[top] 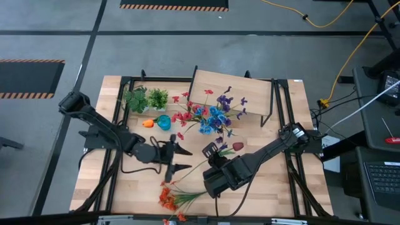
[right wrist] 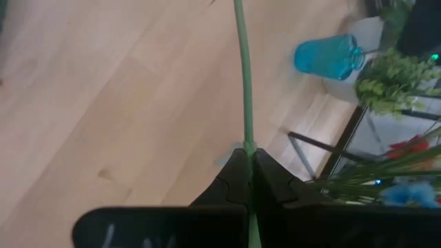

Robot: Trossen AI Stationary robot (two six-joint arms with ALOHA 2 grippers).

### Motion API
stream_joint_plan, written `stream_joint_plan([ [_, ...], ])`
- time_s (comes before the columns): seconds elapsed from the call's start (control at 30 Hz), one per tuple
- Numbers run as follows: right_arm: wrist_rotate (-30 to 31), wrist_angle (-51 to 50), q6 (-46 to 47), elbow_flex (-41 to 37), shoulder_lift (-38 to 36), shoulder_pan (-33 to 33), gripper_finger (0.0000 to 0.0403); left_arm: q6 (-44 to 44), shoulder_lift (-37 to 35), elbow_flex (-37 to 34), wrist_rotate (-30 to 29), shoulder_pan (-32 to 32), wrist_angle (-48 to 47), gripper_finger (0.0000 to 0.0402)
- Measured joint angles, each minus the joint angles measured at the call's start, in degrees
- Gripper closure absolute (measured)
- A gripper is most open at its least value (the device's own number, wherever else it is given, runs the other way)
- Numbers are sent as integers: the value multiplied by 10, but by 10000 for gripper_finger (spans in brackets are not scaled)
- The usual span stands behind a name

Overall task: Pick and place flowers into a vace then onto a shelf
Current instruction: Put the dark red tulip into the blue vase

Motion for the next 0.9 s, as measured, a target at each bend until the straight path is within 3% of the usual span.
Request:
stream_joint_plan([
  [0.3,27,2,-31,11,0,2,403,-73,42,91,76,41,-93,175],
  [0.53,38,3,-31,11,0,8,403,-144,43,93,126,76,-116,175],
  [0.9,39,8,-31,11,0,8,403,-152,80,93,184,96,-105,175],
])
